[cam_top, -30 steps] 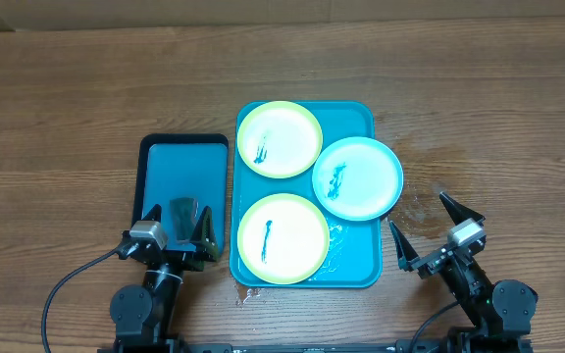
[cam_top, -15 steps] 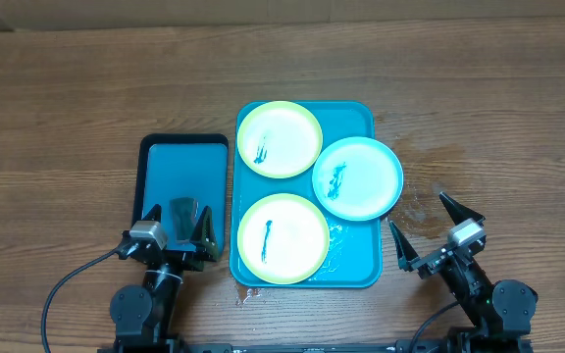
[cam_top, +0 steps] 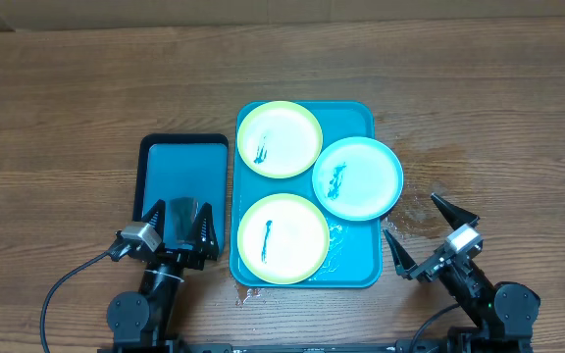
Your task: Clean dirty plates on tray and stack at the side
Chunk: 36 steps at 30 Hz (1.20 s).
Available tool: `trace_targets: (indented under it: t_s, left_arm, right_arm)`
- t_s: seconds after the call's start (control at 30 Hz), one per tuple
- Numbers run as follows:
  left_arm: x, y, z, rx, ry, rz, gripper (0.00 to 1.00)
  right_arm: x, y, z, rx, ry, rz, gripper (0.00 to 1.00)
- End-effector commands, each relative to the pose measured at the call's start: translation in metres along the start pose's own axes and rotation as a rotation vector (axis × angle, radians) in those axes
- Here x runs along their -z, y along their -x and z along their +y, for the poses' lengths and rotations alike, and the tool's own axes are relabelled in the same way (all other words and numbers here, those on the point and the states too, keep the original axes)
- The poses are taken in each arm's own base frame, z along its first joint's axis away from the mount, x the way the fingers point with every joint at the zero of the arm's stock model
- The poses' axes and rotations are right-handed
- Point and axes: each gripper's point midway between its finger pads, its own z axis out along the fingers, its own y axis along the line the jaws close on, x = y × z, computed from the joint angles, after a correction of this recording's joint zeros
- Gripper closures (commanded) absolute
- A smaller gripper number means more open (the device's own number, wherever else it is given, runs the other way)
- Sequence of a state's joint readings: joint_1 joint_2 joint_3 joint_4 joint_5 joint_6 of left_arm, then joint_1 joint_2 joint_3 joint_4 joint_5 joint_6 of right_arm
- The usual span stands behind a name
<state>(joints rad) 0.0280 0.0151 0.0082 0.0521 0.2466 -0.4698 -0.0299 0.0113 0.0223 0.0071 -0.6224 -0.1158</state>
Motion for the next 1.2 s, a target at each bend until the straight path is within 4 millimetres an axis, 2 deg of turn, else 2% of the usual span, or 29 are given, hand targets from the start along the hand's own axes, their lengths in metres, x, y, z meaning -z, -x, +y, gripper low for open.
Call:
trace_targets:
  t_s: [0.0,0.13,0.27,0.43,0.53,0.6,0.7,0.8,0.83,0.9,0.97,1.17]
  left_arm:
    - [0.004,0.020,-0.022,0.008,-0.076,-0.022,0.00]
    - [0.011,0.051,-0.039,-0.009,-0.058,0.004,0.00]
    - [0.012,0.070,-0.049,-0.027,0.016,0.158,0.00]
    - [0.003,0.080,-0.054,0.025,0.122,0.435,0.00]
    - [-0.005,0.084,-0.058,0.080,0.163,0.596,0.00]
    - [-0.010,0.087,-0.063,0.113,0.175,0.675,0.00]
    - [-0.019,0.087,-0.066,0.167,0.185,0.752,0.00]
    - [-0.019,0.070,-0.069,0.216,0.168,0.864,0.00]
    - [-0.019,0.060,-0.058,0.175,0.192,0.913,0.00]
    - [-0.017,0.051,-0.040,0.159,0.288,0.955,0.00]
    - [-0.015,0.042,-0.029,0.158,0.344,1.001,0.00]
    - [-0.012,0.020,-0.014,0.153,0.394,1.122,0.01]
  right_arm:
    - [0.006,0.050,0.003,-0.036,0.002,-0.078,0.00]
    - [0.010,0.076,-0.014,-0.134,-0.104,-0.007,0.00]
    - [0.006,0.100,-0.027,-0.255,-0.156,0.183,0.00]
    - [-0.012,0.127,-0.042,-0.406,-0.158,0.427,0.00]
    - [-0.024,0.134,-0.048,-0.484,-0.148,0.532,0.00]
    - [-0.033,0.133,-0.045,-0.555,-0.098,0.599,0.00]
    - [-0.045,0.121,-0.036,-0.655,-0.009,0.682,0.01]
    - [-0.051,0.101,-0.024,-0.766,0.071,0.777,0.02]
    - [-0.051,0.085,-0.016,-0.811,0.089,0.857,0.08]
    - [-0.050,0.066,-0.001,-0.840,0.117,0.958,0.15]
    - [-0.046,0.045,0.018,-0.834,0.139,1.058,0.16]
    - [-0.033,-0.037,0.040,-0.763,-0.123,1.278,0.16]
